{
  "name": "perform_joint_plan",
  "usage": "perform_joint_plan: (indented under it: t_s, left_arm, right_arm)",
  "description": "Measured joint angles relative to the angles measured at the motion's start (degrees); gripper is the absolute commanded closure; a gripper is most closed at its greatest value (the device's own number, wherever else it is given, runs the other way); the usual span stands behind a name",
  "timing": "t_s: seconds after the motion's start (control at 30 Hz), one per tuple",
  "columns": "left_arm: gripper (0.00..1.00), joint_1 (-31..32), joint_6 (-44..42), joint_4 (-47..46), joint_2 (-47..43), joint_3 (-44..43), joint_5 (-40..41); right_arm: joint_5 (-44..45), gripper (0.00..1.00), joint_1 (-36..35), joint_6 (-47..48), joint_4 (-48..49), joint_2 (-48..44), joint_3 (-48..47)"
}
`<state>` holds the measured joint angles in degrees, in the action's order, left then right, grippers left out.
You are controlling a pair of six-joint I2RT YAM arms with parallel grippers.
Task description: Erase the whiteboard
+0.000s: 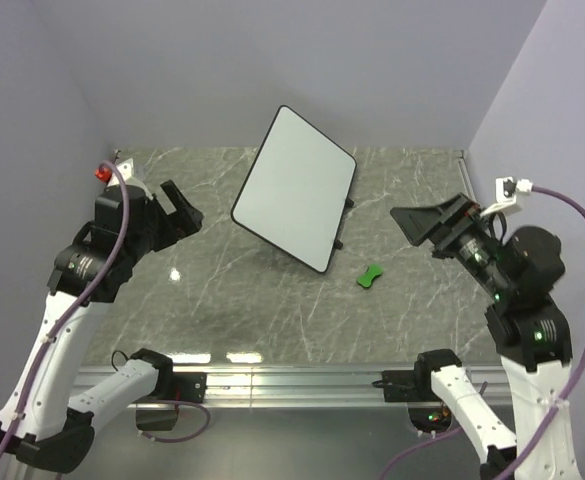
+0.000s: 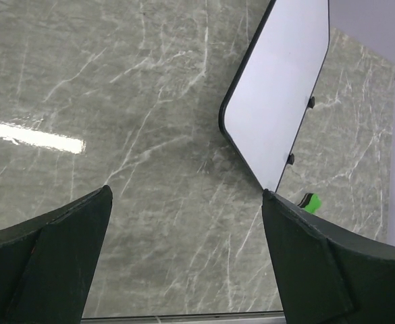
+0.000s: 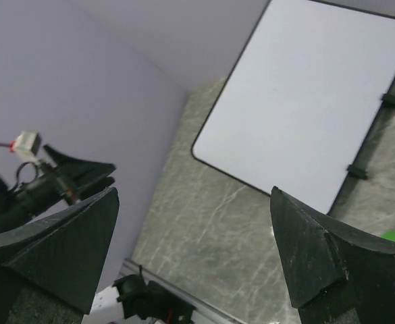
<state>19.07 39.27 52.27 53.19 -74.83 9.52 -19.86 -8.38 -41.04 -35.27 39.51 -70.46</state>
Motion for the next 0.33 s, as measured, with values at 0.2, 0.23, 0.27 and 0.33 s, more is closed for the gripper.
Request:
perform_joint_plan:
  t_s: [0.2, 0.23, 0.27, 0.33]
  left_arm:
    - [0.0, 0.0, 0.07, 2.8, -1.22, -2.12, 1.11]
    - [0.01, 0.0, -0.11, 2.99, -1.4, -2.43, 1.18]
    - [0.0, 0.0, -0.28, 3.23, -1.64, -2.73, 1.31]
    - [0.01, 0.0, -0.81, 3.32, -2.01, -3.23, 1.38]
  right_arm:
    - [-2.95, 0.0, -0.11, -2.43, 0.07, -5.79, 3.08]
    - [-3.43, 0.0, -0.11, -2.82, -0.04, -6.27, 3.67]
    - [-3.85, 0.0, -0.11, -3.13, -0.07, -6.6, 4.26]
    - [-4.79, 0.0, -0.11, -3.54, -0.22, -7.1, 5.09]
